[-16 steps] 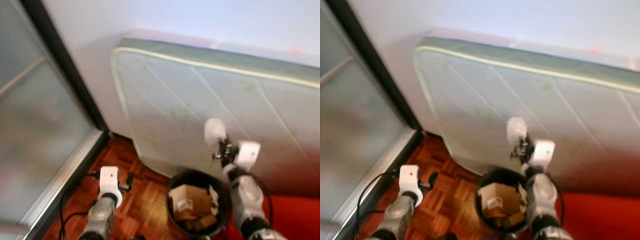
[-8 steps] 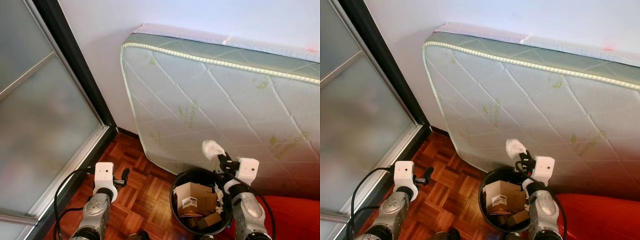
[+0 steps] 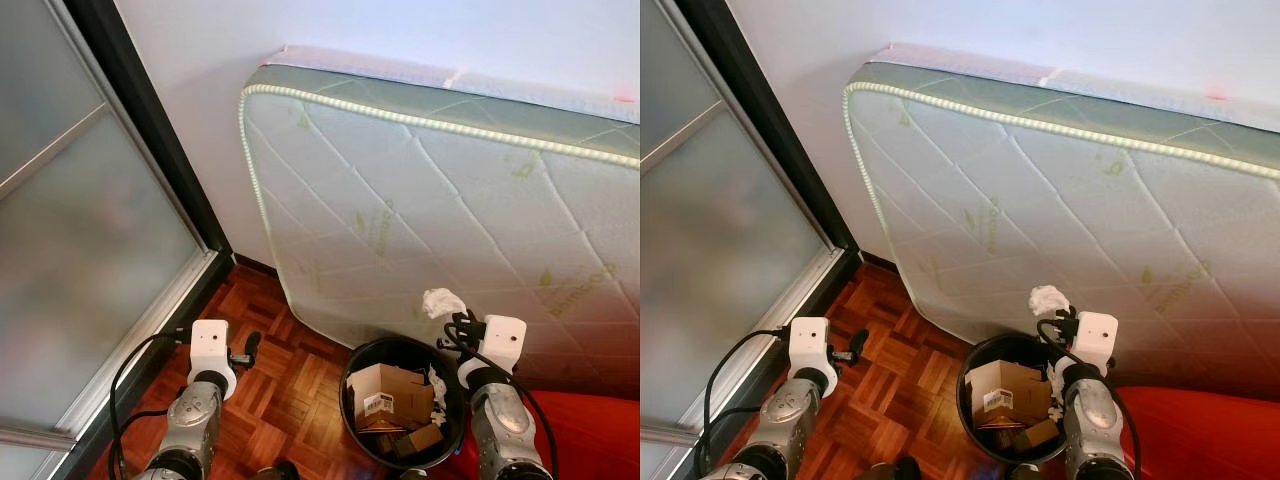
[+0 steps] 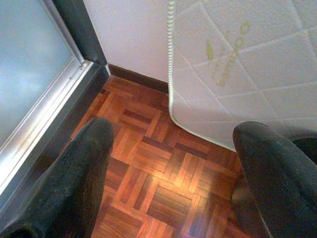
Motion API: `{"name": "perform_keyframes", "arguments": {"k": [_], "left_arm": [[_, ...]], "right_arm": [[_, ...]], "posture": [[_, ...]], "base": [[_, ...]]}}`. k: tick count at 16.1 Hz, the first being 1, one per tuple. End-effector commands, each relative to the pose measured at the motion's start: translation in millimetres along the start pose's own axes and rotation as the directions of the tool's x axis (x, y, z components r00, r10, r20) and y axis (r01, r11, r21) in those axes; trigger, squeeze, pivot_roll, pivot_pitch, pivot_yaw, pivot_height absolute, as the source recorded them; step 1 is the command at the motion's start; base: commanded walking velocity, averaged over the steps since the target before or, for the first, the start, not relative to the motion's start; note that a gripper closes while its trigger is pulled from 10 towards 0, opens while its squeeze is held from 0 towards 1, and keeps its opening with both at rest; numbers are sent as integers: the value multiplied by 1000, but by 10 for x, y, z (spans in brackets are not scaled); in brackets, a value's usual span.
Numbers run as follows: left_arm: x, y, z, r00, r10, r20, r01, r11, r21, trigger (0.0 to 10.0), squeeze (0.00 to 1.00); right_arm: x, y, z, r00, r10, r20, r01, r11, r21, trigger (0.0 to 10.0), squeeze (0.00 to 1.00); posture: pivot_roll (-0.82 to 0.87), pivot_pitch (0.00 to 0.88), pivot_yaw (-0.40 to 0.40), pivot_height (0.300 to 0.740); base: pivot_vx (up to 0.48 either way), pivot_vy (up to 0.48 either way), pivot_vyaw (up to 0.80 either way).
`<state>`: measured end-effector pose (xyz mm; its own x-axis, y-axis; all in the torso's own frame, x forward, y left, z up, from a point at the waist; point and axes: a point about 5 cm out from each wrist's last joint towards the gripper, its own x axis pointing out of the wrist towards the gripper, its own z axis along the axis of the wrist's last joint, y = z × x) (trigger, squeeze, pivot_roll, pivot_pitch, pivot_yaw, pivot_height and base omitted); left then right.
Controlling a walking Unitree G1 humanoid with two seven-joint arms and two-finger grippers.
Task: Clean up the room
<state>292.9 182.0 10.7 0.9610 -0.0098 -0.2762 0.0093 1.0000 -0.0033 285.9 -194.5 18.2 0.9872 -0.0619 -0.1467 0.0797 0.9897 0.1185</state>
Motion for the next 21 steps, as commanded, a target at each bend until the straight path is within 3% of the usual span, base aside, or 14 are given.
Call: {"name": "perform_keyframes", "arguments": {"k": [1,7,21], "left_arm": [[-24,32,-25,1000,17,2,-17,1000,-14,10000,0],[-18,33,-12,1000,19,7,-19,1000,-15,10000,0],[14,-13,46,1000,-1,28,1,999,-32,10000,0]], "right_arm": [[-22,35,-65,999,8,-35,-9,1000,-2,10000,0],[-3,101,-76,998,28,-55,-28,1000,1,10000,0],[-26,128,-227,982,69,-177,-67,998,14,10000,0]], "posture": [[-62,204,76,695],[-56,206,74,615],[-54,200,71,615]], "base": [[0,0,0],[0,0,0],[0,0,0]]}}
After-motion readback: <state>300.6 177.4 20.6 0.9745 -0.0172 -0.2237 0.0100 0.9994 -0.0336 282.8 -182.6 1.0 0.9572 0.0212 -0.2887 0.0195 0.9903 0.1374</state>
